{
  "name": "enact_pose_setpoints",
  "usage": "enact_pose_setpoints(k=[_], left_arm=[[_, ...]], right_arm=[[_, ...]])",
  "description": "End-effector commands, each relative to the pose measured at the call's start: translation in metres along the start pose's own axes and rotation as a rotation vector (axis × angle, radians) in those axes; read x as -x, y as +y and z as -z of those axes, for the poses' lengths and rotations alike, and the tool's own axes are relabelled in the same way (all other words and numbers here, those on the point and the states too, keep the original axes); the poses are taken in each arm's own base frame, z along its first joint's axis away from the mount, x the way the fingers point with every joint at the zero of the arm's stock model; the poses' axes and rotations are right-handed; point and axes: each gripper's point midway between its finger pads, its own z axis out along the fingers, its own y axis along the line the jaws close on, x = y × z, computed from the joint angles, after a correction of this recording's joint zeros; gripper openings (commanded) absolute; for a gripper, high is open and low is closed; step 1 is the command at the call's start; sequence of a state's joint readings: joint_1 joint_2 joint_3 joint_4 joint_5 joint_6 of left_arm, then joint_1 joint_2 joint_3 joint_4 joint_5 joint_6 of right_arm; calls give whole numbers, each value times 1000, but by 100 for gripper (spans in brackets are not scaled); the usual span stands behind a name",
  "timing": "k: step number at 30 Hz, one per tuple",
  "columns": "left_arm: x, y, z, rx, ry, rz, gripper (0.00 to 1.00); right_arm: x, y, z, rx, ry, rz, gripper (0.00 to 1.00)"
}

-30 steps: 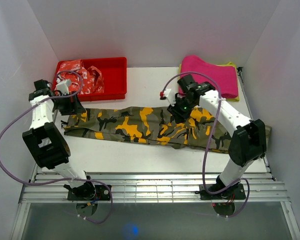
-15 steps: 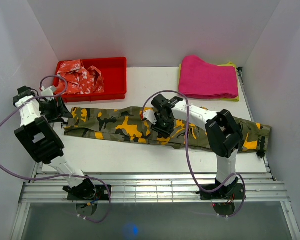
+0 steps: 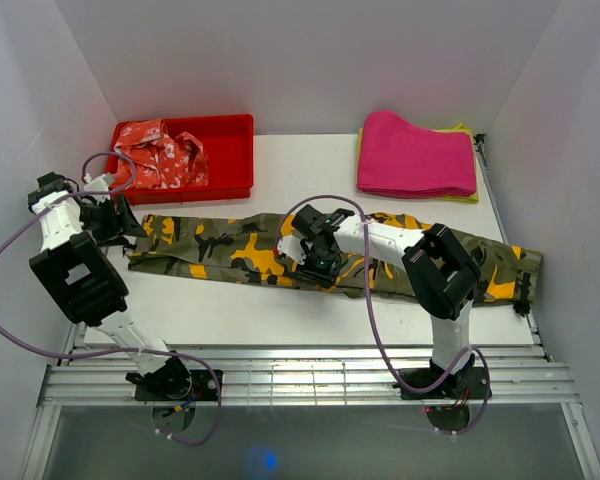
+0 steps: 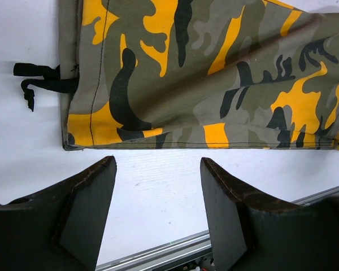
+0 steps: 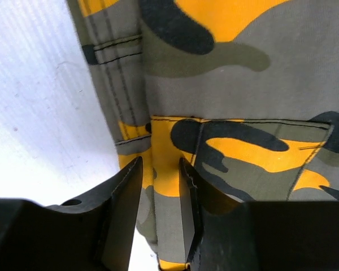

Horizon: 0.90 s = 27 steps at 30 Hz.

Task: Fold and stack the trousers
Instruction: Fold the trousers

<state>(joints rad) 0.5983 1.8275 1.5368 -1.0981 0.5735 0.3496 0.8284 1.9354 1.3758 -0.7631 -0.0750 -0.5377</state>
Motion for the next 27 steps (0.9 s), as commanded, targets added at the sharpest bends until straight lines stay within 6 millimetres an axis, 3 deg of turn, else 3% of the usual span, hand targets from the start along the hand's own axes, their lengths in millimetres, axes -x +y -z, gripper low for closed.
enact_pose_setpoints(k=[1,4,6,7,17,22,27], left_arm=[[10,1,7,25,-33,-25,72],[7,4,7,42,-29,-34,72],[5,11,8,66,-26,-31,71],[5,13,9,70,-27,-37,70],[0,32,11,103,-22,-14,63],[-2,40,11,102,-37,34,68],[-4,29,-5,-2,-37,113,69]], right_arm=[[1,-15,-8,-76,9,-5,38],[2,-26,-6,-133,19,-18,24],[4,-29,-3,-151,17,-30,9],[5,-29,1,-157,11,-33,8],[30,-29,45,-185,-112,-34,8],[28,-23,45,-160,-109,-33,8],[30,-18,44,-130,-125,-30,8]])
